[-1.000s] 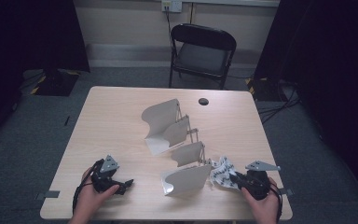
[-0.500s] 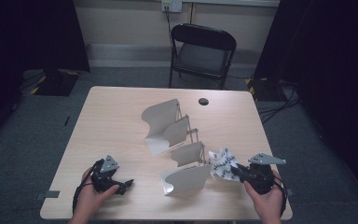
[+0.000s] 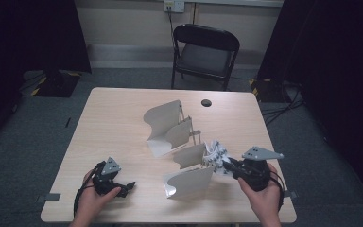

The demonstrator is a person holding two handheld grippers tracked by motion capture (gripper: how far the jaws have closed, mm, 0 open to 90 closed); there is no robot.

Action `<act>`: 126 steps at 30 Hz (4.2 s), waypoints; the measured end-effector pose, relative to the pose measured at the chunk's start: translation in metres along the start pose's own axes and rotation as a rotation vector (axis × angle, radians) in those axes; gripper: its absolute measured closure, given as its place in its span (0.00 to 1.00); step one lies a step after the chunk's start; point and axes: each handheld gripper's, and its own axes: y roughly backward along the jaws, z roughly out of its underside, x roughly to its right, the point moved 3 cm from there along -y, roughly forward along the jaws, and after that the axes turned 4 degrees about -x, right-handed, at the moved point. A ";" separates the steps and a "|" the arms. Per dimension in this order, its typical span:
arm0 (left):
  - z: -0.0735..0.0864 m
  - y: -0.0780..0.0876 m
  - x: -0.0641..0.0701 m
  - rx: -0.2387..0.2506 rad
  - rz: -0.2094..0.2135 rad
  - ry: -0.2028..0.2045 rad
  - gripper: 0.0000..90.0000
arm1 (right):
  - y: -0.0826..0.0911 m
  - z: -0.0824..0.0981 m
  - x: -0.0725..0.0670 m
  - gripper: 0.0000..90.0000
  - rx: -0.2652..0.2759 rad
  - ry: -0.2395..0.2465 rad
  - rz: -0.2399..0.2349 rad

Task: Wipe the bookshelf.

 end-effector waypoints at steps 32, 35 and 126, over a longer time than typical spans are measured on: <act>0.000 0.000 0.000 0.000 0.000 0.000 0.06 | -0.055 0.065 -0.011 0.87 -0.178 -0.021 -0.042; 0.000 0.000 0.000 0.000 0.000 0.000 0.06 | -0.045 0.058 -0.004 0.87 -0.152 -0.035 -0.026; 0.000 0.000 0.000 -0.002 -0.002 -0.004 0.06 | -0.081 0.030 0.034 0.82 -0.124 -0.113 0.113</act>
